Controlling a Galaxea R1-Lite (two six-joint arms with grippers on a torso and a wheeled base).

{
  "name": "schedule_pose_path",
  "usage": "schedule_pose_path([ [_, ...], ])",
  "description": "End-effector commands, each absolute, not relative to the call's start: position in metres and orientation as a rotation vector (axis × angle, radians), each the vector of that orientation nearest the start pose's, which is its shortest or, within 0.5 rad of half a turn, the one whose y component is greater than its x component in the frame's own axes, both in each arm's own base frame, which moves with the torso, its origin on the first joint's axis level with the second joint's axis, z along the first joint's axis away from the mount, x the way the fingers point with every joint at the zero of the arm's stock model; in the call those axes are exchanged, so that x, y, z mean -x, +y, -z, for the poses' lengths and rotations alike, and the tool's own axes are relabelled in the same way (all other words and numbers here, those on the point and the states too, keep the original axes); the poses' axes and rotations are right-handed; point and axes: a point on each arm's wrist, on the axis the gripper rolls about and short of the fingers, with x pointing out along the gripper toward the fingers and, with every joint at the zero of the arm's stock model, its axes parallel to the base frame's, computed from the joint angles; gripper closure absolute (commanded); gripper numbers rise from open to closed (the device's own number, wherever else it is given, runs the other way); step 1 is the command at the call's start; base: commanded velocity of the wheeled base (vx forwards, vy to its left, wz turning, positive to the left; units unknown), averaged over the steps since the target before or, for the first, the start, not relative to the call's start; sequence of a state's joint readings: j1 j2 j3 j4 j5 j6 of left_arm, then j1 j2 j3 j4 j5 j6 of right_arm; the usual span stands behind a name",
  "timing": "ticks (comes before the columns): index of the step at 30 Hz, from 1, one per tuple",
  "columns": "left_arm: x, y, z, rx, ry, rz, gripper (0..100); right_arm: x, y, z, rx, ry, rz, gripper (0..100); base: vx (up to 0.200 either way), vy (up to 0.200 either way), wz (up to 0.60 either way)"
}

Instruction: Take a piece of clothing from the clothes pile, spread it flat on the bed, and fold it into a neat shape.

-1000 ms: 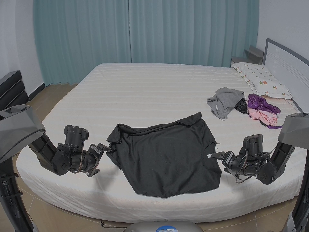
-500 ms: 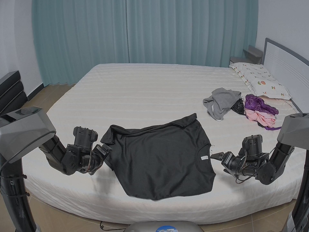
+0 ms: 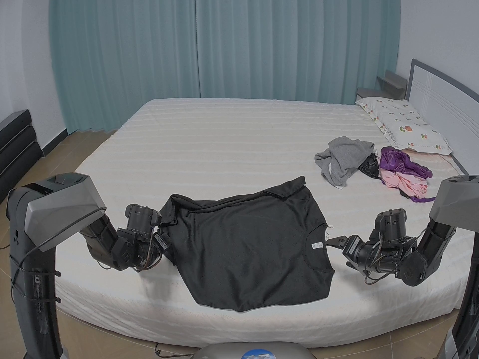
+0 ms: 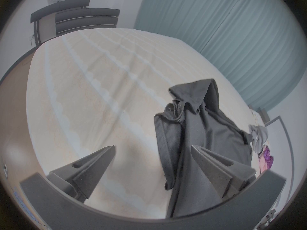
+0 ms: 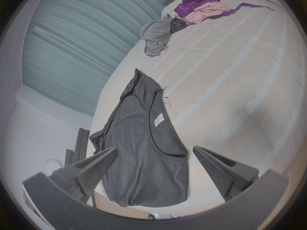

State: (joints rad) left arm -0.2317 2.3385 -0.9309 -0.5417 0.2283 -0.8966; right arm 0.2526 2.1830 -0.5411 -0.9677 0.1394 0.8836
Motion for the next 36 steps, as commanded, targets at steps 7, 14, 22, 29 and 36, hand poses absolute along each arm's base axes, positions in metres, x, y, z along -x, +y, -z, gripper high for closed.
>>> schedule_pose_path([
  [7,-0.38,-0.087,0.025,0.603,0.821,-0.392,0,-0.305,0.082,0.0,-0.8,0.791,-0.056,0,0.0,0.0,0.0],
  [14,-0.393,-0.093,0.037,0.577,0.866,-0.41,0,-0.307,0.082,0.003,-0.803,0.755,-0.074,0,0.0,0.0,0.0],
  [22,-0.407,-0.099,0.033,0.549,0.856,-0.404,0,-0.306,0.082,0.004,-0.803,0.756,-0.076,0,0.0,0.0,0.0],
  [29,-0.413,-0.109,0.038,0.54,0.852,-0.38,100,-0.307,0.082,0.004,-0.803,0.755,-0.073,0,0.0,0.0,0.0],
  [36,-0.411,-0.107,0.038,0.537,0.856,-0.387,100,-0.307,0.082,0.004,-0.805,0.755,-0.072,0,0.0,0.0,0.0],
])
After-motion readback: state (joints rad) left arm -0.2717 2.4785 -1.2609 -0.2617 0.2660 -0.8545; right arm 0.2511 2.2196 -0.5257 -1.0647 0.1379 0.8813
